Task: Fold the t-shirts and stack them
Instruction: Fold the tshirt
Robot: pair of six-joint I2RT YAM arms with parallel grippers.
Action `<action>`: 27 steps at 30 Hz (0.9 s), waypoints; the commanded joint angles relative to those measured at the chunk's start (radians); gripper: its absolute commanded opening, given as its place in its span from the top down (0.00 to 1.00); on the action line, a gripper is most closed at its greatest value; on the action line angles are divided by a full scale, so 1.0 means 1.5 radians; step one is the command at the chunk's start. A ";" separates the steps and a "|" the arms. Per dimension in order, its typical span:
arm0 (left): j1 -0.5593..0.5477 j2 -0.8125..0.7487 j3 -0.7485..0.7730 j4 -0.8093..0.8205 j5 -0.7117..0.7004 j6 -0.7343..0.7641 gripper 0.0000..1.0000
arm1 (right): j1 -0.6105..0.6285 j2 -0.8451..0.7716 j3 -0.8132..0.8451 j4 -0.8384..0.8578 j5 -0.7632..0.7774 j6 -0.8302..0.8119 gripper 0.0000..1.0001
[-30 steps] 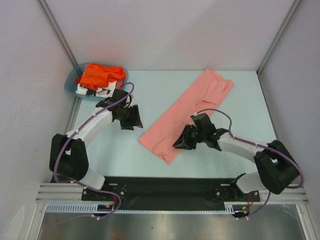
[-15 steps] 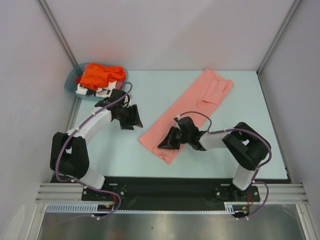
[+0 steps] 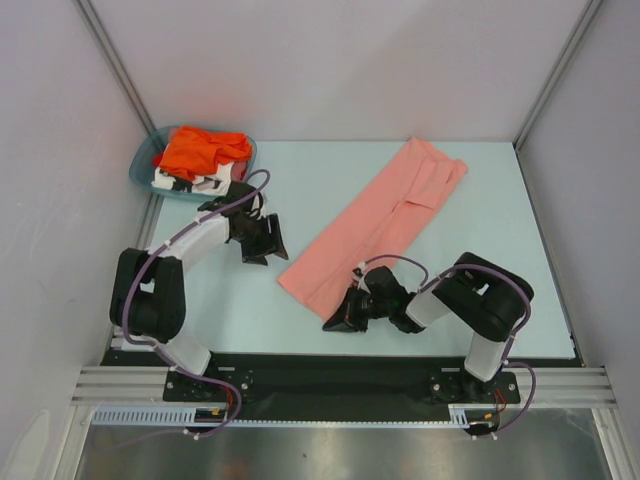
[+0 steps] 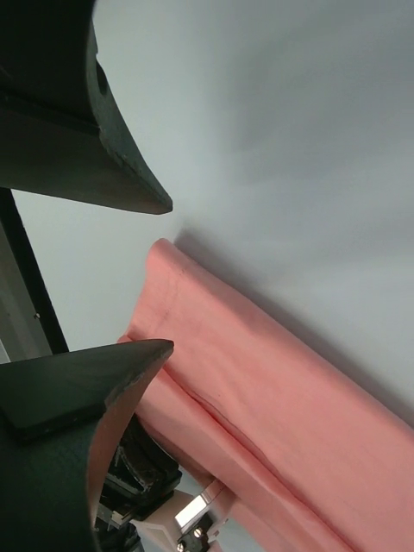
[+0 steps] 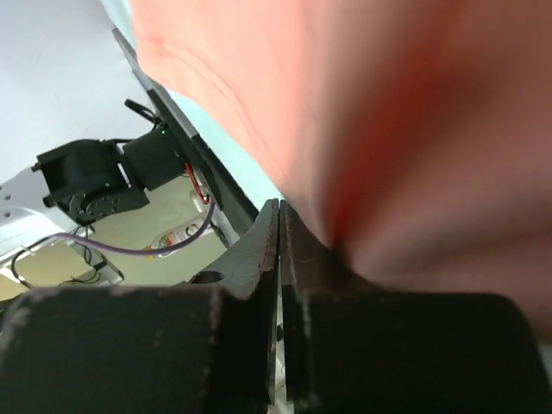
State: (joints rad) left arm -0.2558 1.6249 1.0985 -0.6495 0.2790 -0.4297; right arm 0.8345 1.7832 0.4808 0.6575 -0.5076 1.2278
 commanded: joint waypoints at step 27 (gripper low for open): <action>-0.016 0.143 0.047 0.049 0.067 0.054 0.36 | -0.075 -0.297 -0.004 -0.442 0.112 -0.003 0.39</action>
State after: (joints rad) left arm -0.2661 1.8259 1.1576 -0.6022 0.3630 -0.3790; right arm 0.7265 1.3174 0.4862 -0.0189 -0.3473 1.1820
